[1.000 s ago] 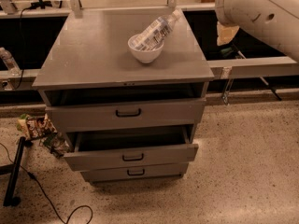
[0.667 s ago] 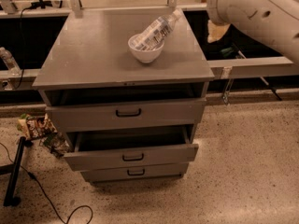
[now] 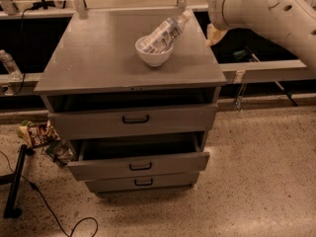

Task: Pick blue plastic bottle from white bowl and place on counter

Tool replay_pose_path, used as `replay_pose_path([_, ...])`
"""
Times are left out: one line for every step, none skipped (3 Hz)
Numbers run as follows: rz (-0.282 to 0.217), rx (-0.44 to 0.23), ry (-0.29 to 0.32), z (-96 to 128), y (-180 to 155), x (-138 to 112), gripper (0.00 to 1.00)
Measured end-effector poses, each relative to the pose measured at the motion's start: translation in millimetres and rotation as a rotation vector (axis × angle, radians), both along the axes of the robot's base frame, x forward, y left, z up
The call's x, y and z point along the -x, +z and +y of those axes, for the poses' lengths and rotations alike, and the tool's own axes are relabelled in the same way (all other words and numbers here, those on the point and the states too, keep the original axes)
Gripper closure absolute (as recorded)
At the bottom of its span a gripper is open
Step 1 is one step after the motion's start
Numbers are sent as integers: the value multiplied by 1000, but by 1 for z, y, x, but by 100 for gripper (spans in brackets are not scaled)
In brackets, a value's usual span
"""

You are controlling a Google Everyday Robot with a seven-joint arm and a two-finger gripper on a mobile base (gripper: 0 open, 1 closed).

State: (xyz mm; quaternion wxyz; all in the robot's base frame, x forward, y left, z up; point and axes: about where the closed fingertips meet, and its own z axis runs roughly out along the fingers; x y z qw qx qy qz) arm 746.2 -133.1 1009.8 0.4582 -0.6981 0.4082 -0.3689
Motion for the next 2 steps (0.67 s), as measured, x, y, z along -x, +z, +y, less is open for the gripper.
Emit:
replay_pose_path([-55,117,82,15,-23,-16,0])
replay_pose_path([-110,229,118,26,-43,-36,0])
